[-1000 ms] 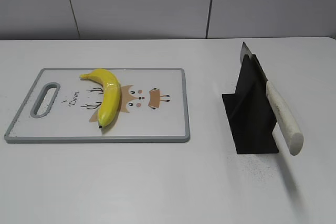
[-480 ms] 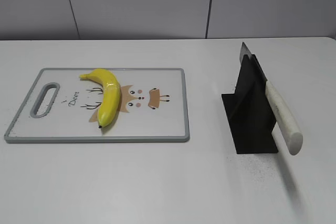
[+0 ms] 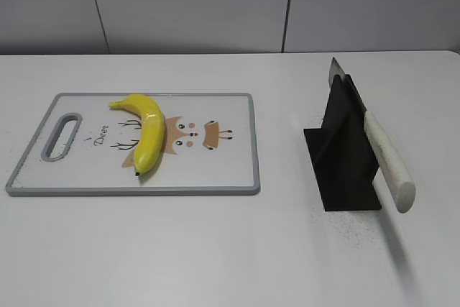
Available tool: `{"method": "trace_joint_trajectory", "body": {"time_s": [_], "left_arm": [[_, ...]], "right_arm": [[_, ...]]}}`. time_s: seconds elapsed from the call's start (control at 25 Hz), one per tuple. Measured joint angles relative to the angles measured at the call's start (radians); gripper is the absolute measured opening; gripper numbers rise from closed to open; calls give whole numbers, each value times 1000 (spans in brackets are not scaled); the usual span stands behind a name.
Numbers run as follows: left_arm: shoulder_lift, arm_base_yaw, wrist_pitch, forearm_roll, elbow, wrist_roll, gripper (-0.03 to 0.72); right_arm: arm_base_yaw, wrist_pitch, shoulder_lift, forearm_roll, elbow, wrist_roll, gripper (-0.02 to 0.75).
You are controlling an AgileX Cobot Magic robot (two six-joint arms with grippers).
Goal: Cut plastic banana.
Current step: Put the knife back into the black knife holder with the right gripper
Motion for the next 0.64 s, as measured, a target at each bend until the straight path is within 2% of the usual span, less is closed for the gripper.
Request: {"method": "trace_joint_trajectory", "body": {"time_s": [0.12, 0.64], "left_arm": [[0, 0, 0, 0, 0, 0, 580], [0, 0, 0, 0, 0, 0, 580]], "right_arm": [[-22, 0, 0, 0, 0, 0, 584], [-24, 0, 0, 2, 0, 0, 557]]}}
